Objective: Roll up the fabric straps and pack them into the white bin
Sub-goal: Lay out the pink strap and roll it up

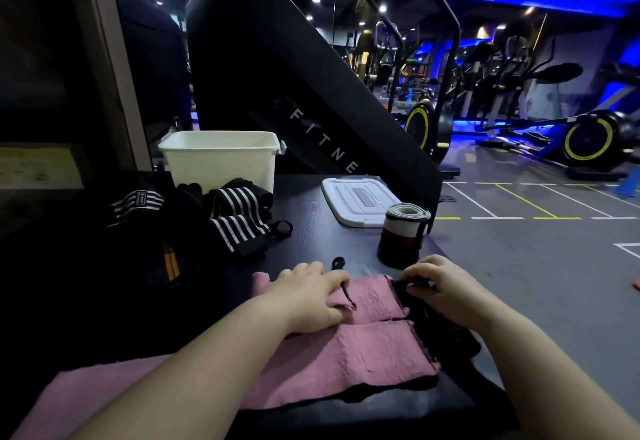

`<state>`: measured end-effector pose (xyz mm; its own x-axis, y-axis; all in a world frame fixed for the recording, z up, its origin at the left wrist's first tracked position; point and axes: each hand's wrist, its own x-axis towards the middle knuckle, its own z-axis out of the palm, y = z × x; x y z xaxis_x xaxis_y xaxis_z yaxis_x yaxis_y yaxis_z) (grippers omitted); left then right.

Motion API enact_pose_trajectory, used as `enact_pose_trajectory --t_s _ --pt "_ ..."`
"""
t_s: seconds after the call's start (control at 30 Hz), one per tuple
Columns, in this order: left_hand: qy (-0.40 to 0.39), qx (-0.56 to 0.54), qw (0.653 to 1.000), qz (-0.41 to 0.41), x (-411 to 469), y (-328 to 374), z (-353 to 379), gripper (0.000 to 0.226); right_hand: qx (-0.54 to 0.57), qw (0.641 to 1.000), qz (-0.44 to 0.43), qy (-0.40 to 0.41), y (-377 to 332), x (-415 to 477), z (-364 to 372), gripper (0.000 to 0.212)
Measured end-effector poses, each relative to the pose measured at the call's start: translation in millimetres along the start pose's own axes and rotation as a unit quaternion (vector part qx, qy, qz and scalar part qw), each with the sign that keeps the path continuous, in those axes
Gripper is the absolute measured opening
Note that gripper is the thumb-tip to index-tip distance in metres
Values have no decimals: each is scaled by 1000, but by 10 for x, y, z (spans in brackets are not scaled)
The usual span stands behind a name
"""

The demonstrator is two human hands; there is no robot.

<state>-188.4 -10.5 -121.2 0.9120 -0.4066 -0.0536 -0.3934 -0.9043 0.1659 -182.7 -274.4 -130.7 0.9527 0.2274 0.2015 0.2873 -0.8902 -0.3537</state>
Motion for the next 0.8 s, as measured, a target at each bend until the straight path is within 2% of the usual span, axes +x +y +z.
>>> enact_pose_trajectory --t_s 0.13,0.23,0.37,0.57,0.63,0.8 --pt "-5 -25 1000 8 36 -42 74 56 -66 996 30 -51 -162 -55 -112 29" --pt "-16 -30 999 8 68 -69 129 54 -141 990 8 -21 -426 -53 -184 38" --pt "-21 -22 1000 3 68 -75 142 54 -88 994 -36 49 -842 39 -24 33" --pt "-6 -14 1000 17 -33 -164 84 49 -13 999 26 -14 -770 -14 361 27" --pt "-3 -11 1000 17 -96 -261 47 51 6 999 30 -14 -730 -13 381 33" --pt "-8 15 1000 6 -306 -442 -16 51 -27 999 31 -12 -740 14 498 41"
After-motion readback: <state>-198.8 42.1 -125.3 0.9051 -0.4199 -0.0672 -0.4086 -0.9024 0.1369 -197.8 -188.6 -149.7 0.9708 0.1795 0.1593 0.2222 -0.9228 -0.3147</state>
